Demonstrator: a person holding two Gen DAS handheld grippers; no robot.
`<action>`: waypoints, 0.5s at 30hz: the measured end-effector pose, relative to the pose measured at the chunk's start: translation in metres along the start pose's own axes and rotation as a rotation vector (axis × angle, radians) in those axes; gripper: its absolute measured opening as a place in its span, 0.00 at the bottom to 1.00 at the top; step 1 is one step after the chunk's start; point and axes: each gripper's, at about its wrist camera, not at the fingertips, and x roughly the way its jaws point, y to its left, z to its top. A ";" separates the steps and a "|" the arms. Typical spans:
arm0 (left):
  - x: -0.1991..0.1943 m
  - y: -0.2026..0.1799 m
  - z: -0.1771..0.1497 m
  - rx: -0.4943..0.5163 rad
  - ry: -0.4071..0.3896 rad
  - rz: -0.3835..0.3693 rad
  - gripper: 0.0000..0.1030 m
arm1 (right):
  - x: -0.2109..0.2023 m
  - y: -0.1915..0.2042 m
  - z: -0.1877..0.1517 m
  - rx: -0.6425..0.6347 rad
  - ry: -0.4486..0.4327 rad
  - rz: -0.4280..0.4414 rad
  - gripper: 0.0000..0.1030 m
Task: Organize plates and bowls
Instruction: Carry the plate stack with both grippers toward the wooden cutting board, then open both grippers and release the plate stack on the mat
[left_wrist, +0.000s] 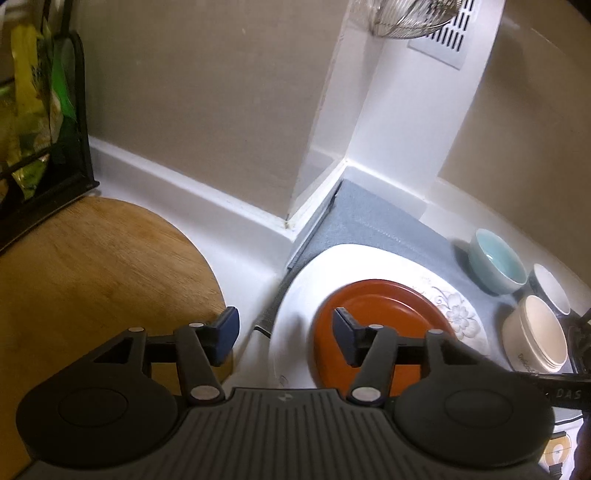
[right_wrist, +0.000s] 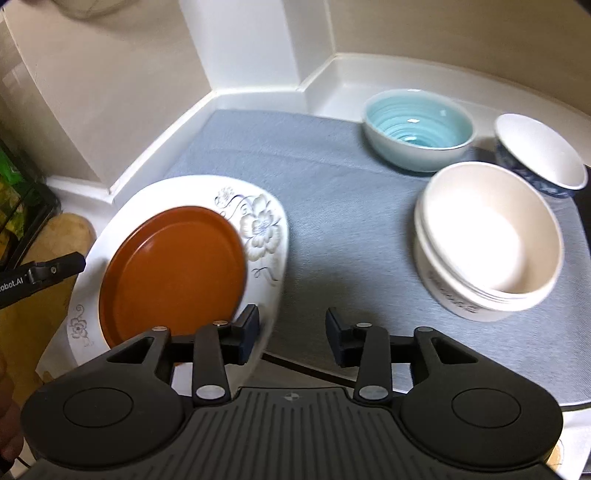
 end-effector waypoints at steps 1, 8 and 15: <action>-0.003 -0.003 -0.002 0.002 -0.006 0.005 0.60 | -0.005 -0.002 -0.001 -0.002 -0.013 -0.005 0.42; -0.028 -0.034 -0.013 0.011 -0.047 0.037 0.62 | -0.051 -0.030 -0.008 -0.026 -0.124 0.027 0.42; -0.059 -0.089 -0.033 0.049 -0.042 -0.151 0.52 | -0.093 -0.098 -0.012 0.057 -0.198 -0.016 0.46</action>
